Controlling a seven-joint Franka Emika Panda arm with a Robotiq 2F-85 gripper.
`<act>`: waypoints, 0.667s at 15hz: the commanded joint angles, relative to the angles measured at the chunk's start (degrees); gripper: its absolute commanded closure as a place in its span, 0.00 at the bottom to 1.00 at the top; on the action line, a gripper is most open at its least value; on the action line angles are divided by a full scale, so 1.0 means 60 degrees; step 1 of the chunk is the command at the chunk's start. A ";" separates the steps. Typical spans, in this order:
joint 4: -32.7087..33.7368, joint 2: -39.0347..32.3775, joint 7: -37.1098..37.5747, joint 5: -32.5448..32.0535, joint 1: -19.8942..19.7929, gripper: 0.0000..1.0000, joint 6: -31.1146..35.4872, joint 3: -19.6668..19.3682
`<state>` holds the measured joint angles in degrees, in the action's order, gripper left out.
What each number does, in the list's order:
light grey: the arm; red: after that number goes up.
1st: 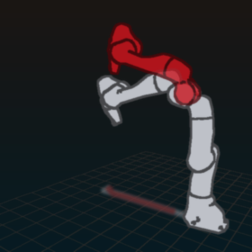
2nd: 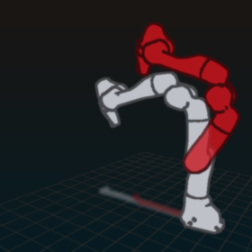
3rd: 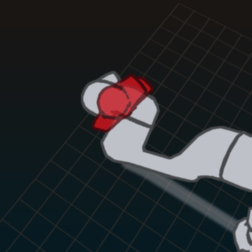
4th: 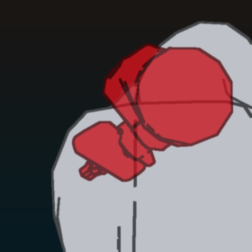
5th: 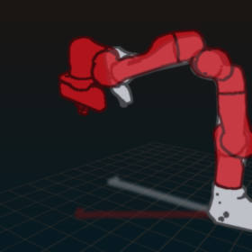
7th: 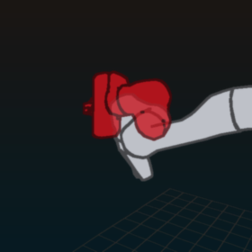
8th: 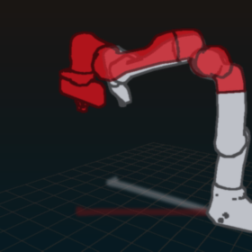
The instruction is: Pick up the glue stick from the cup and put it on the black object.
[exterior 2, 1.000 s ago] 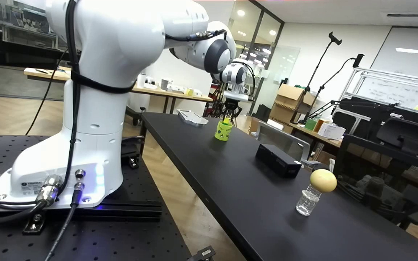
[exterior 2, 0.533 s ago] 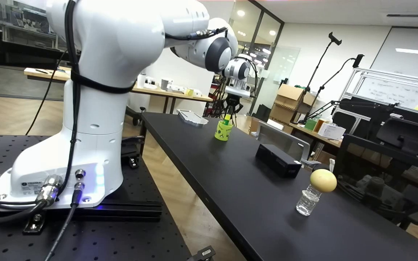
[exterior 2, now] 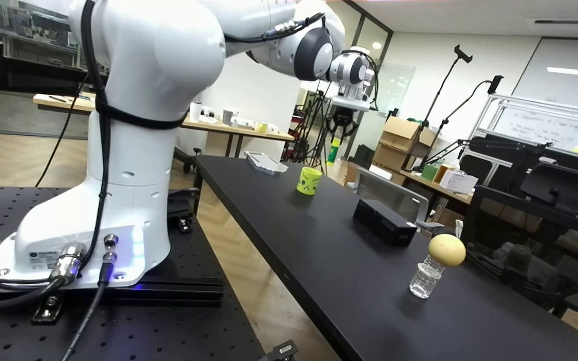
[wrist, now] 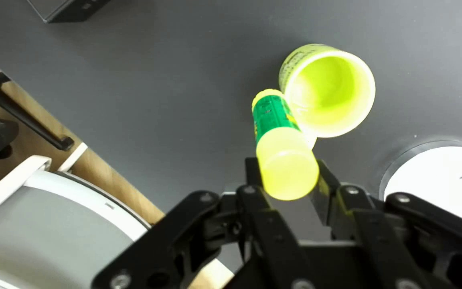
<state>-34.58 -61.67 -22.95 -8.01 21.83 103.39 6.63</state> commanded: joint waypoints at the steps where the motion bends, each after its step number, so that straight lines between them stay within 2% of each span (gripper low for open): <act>1: -0.0019 0.0273 -0.0412 0.0031 -0.0751 0.91 -0.0261 -0.0144; 6: -0.0001 0.0192 -0.0790 0.0118 -0.1980 0.91 -0.0415 -0.0284; 10: 0.0085 -0.0064 -0.0973 0.0294 -0.2854 0.91 0.0281 -0.0182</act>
<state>-34.66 -61.36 -28.33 -7.46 7.17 102.76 5.18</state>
